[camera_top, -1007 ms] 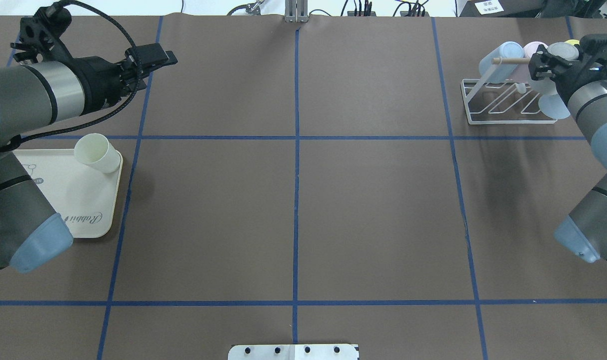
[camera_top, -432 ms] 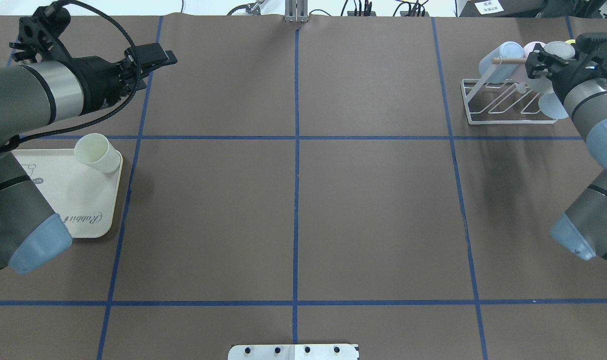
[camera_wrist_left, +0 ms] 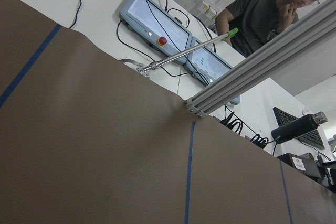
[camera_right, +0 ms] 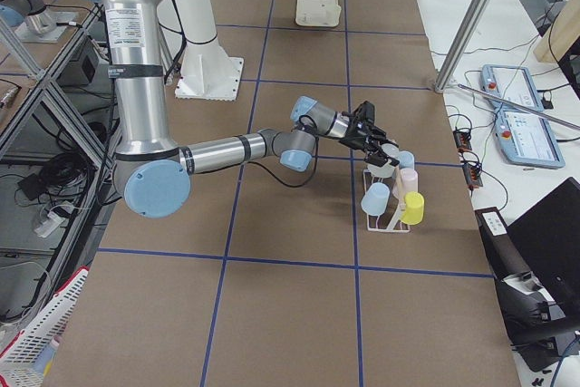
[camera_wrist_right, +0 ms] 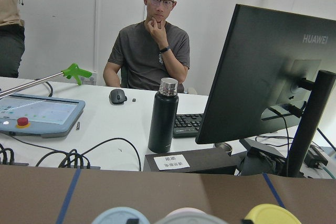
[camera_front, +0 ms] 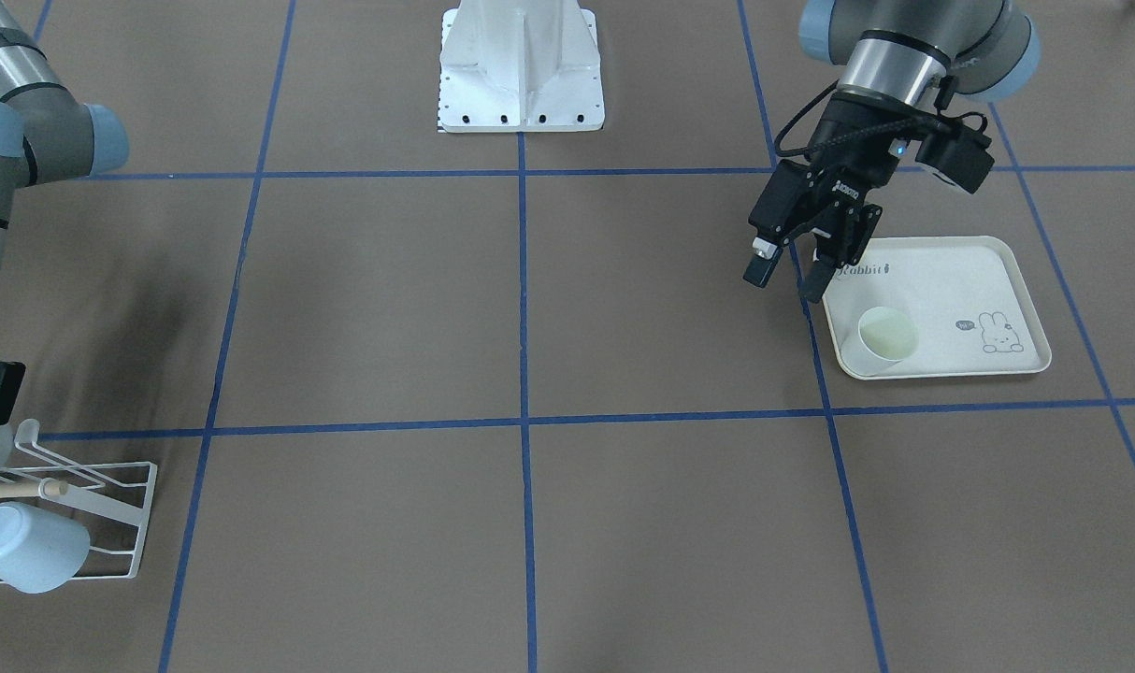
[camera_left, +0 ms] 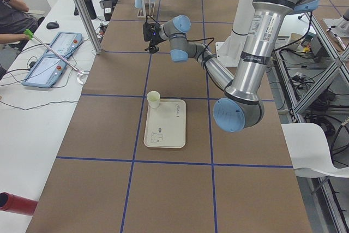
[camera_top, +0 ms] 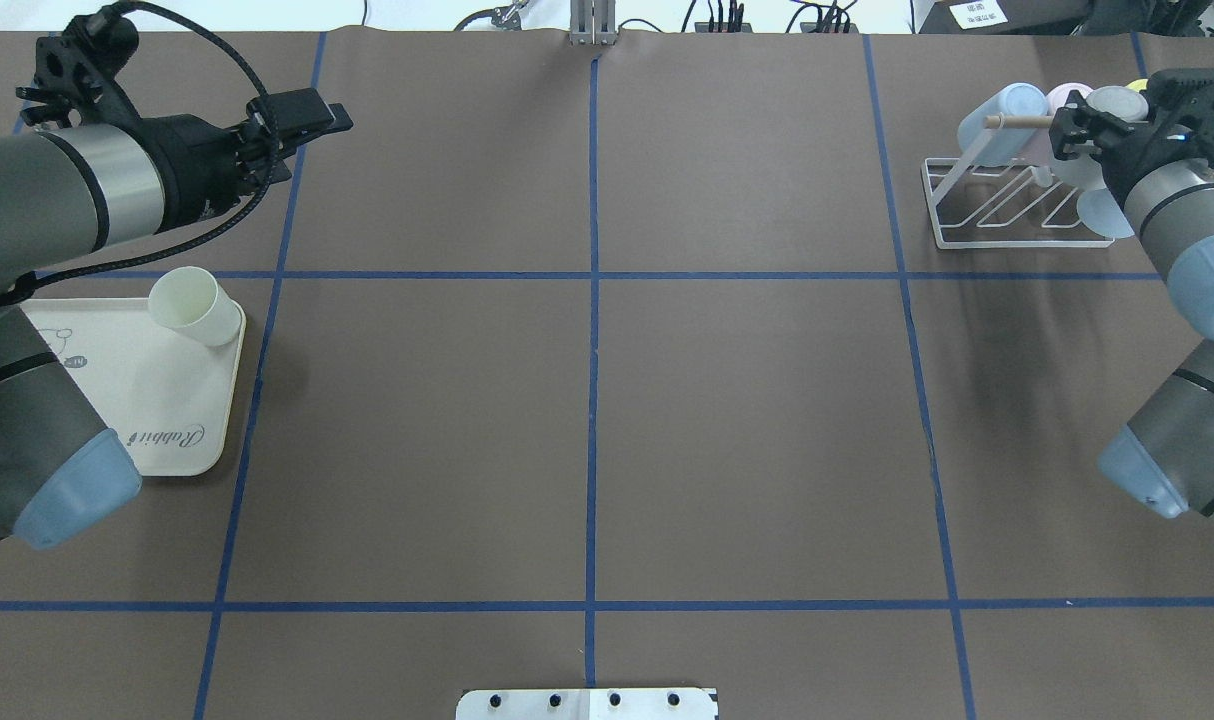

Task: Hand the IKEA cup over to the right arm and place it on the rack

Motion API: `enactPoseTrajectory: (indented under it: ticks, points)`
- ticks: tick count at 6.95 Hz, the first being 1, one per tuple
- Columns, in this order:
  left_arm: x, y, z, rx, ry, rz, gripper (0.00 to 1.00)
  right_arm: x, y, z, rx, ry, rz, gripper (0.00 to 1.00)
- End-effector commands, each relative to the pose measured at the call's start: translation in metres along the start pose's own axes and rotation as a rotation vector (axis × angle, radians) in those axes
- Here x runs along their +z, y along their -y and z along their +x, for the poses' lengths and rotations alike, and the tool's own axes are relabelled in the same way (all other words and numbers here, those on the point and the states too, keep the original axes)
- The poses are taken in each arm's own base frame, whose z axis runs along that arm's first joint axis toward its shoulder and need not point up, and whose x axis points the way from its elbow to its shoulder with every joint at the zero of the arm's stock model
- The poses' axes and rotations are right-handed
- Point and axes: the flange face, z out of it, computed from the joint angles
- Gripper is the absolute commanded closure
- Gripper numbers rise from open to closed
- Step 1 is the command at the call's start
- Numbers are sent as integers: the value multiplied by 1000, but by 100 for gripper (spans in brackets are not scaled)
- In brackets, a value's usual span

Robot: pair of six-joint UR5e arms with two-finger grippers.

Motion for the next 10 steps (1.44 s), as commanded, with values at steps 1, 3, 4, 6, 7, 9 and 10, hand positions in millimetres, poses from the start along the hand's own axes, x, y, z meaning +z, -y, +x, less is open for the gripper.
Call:
enactPoseTrajectory:
  ticks: [1,3,4,6,7,9,10]
  points:
    - [0,0,0,0,0,0,0,2,-3,1,-2,-3,-4,100]
    - [0,0,0,0,0,0,0,4,-2,-1,-1,-3,-2,100]
    - [0,0,0,0,0,-2,0,4,-3,-1,-2,-3,-4,100]
    - [0,0,0,0,-1,0,0,7,-7,2,-6,-9,-11,100]
    - [0,0,0,0,-1,-2,0,8,-8,3,-7,-11,-13,100]
    - [0,0,0,0,-1,-2,0,8,-9,5,-8,-15,-14,100]
    - [-1,0,1,0,-3,-2,0,8,-12,9,-13,-21,-19,100]
